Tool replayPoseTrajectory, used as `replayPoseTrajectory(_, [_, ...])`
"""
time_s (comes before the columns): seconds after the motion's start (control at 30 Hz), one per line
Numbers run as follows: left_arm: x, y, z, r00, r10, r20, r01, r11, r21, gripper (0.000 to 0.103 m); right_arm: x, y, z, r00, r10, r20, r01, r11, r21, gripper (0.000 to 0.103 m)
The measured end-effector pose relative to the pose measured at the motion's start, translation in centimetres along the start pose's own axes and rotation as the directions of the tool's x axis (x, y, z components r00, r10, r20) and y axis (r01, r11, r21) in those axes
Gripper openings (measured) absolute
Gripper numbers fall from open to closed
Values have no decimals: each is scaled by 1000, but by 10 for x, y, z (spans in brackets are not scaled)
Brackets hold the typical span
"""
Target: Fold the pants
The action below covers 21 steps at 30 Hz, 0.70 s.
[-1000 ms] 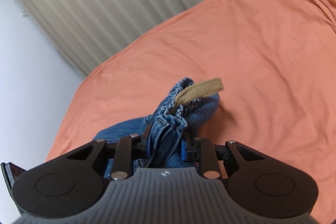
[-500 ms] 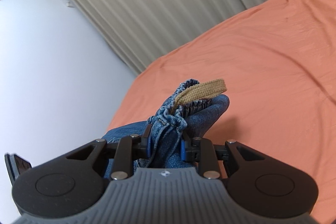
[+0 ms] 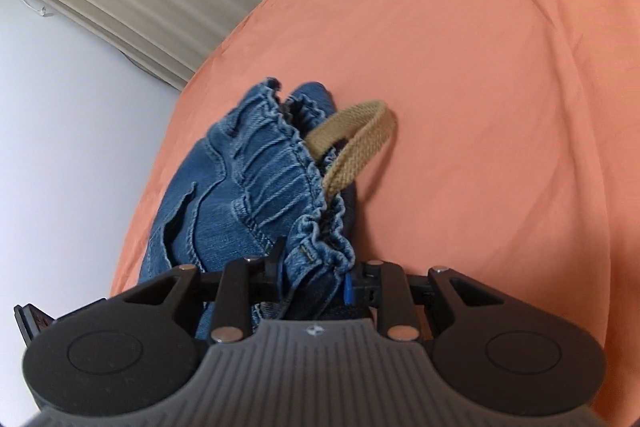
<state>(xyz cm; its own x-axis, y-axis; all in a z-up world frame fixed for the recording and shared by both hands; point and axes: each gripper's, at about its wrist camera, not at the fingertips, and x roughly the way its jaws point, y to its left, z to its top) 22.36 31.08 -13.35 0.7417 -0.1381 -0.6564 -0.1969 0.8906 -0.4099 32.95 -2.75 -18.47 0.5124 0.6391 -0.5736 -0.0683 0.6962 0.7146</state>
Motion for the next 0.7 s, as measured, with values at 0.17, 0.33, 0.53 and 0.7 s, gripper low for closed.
replayPoseTrajectory(0.17, [-18, 4, 9, 1000, -4, -16, 2, 997, -82, 20, 2, 8, 0, 1000, -6, -3, 6, 1000, 19, 21])
replayPoseTrajectory(0.33, [-48, 9, -6, 995, -20, -95, 8, 992, -130, 29, -1, 2, -1, 1000, -6, -6, 6, 1000, 30, 22])
replayPoseTrajectory(0.53, [-59, 20, -41, 972, 1, -235, -36, 989, -144, 31, 3, 2, -7, 1000, -17, -3, 17, 999, 43, 22])
replayPoseTrajectory(0.7, [-61, 14, -38, 947, 87, -308, -126, 986, -107, 29, 10, 12, -3, 998, -59, -27, 60, 998, 18, 23])
